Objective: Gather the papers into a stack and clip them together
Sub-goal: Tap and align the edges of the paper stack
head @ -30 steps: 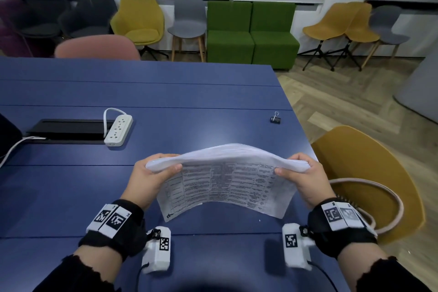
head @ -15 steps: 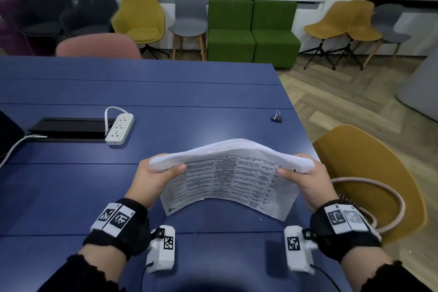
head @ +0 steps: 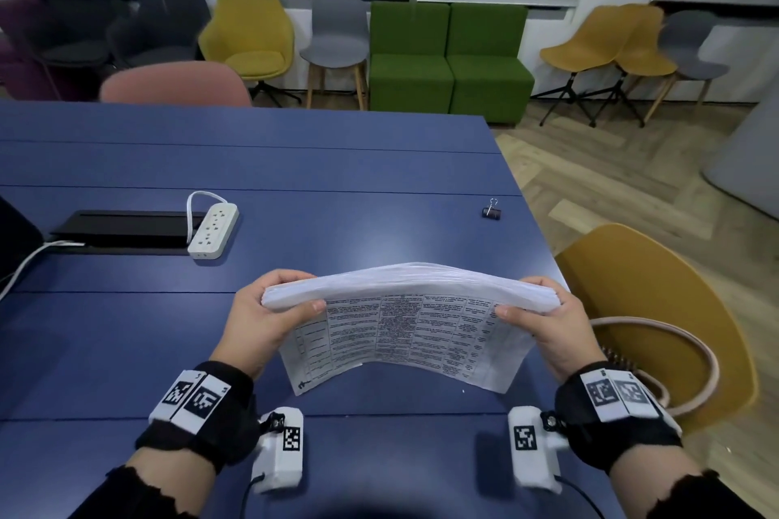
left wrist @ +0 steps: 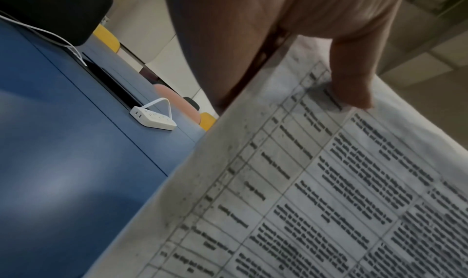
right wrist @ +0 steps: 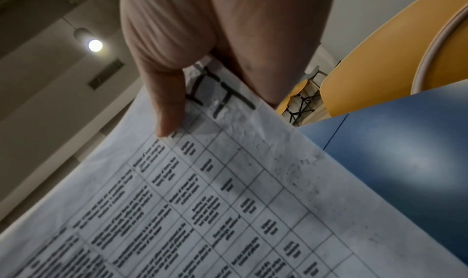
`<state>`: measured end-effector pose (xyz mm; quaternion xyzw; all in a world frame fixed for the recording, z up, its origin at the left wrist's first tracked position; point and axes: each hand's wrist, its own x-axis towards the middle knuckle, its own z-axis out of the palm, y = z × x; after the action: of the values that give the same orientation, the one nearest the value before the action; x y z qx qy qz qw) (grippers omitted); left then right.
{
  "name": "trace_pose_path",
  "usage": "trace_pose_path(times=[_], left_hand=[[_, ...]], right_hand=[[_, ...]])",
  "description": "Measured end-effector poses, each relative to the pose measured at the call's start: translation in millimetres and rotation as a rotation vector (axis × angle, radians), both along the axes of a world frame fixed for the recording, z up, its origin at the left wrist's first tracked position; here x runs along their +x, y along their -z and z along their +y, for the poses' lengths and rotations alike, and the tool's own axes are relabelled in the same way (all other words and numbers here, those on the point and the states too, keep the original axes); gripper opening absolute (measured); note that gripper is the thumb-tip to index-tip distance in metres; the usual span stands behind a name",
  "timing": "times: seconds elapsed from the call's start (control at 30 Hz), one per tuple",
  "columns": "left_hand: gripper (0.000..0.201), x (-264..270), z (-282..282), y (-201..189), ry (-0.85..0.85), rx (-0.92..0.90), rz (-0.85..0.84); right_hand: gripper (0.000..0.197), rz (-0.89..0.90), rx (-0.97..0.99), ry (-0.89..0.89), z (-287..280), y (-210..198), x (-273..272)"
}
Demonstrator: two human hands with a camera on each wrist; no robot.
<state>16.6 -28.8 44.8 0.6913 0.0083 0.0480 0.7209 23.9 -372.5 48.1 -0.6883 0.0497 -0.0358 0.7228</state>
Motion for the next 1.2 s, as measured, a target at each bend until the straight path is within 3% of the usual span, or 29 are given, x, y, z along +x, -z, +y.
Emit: trace_pose_path(times=[0.3, 0.47, 0.67, 0.87, 1.1, 1.2], left_hand=[[0.023, 7.3, -8.8, -2.4, 0.008, 0.046, 0.046], [0.035, 2.8, -0.4, -8.4, -0.015, 0.045, -0.042], [0.044, -5.7, 9.6, -7.2, -0.105, 0.370, -0.226], [0.041, -12.1, 7.8, -3.1, -0.223, 0.543, -0.350], [0.017, -15.3, 7.3, 0.2, -0.366, 0.725, -0.479], [0.013, -17.6, 10.4, 3.1, -0.329, 0.741, -0.496]], right_hand=[[0.027, 0.025, -0.042, 0.012, 5.0, -2.5, 2.7], [0.026, 0.023, -0.054, -0.003, -1.4, -5.3, -0.7], [0.026, 0.032, -0.056, 0.000, -2.6, -3.6, 0.6], [0.027, 0.032, -0.050, -0.008, -3.5, -1.4, 1.6], [0.027, 0.031, -0.051, -0.017, -3.6, -0.9, 2.1], [0.027, 0.027, -0.067, -0.022, -4.3, -0.6, 2.1]])
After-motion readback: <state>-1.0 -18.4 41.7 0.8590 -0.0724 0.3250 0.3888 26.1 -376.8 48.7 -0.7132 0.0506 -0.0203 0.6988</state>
